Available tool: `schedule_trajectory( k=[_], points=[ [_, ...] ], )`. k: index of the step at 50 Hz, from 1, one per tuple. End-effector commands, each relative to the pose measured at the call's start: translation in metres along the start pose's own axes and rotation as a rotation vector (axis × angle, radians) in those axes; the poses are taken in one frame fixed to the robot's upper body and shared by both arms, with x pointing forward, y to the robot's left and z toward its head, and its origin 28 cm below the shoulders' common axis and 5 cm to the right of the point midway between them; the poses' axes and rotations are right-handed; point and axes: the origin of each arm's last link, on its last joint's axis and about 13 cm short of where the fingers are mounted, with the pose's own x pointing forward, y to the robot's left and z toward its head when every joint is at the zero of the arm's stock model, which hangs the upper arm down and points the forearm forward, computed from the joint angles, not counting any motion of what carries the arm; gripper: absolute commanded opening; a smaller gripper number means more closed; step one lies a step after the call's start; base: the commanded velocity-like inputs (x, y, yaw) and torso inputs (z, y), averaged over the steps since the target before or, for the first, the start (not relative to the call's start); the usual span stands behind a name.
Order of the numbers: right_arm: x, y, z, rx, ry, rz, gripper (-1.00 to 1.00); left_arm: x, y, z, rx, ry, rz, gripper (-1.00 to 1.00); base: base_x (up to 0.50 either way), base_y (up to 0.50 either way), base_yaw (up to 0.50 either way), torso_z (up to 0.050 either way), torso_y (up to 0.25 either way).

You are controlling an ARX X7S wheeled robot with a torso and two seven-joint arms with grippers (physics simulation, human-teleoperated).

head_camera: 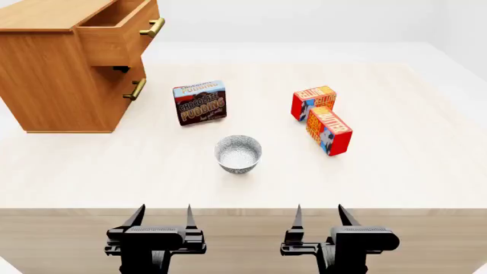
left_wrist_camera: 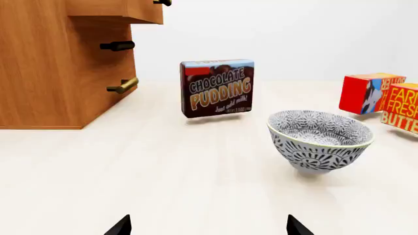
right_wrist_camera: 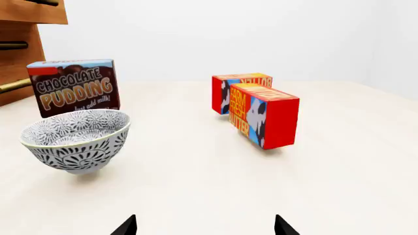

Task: Put the bowl in the top drawer of the cabinet.

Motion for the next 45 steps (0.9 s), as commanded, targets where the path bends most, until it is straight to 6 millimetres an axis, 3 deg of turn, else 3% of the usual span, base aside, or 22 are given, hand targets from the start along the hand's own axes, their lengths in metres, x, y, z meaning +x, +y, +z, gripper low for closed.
schedule_trajectory(
  k=[1,15,25,33,37,45],
  points=[
    [0.0,0.001,-0.001,0.004,0.003,0.009,1.0,0.0,0.0,0.0,0.004,-0.004,0.001,1.0,0.0,0.0,0.0,0.0,0.0],
    [0.009,0.006,0.002,-0.037,0.013,0.062,1.0,0.005,0.002,0.01,0.012,-0.045,-0.02,1.0,0.0,0.0,0.0,0.008,0.0],
    [0.03,-0.012,0.05,0.013,-0.119,-0.044,1.0,0.051,0.011,0.031,0.044,-0.006,-0.016,1.0,0.0,0.0,0.0,0.05,0.0],
    [0.079,-0.015,0.088,-0.024,-0.038,0.021,1.0,0.089,0.015,0.076,0.104,-0.042,-0.003,1.0,0.0,0.0,0.0,0.05,0.0],
    [0.106,-0.018,0.117,-0.036,-0.002,0.022,1.0,0.112,0.014,0.103,0.098,-0.037,-0.021,1.0,0.0,0.0,0.0,0.05,0.0],
    [0.123,-0.027,0.174,-0.081,-0.021,-0.023,1.0,0.141,0.016,0.155,0.084,-0.029,-0.043,1.0,0.0,0.0,0.0,0.05,0.0]
  ],
)
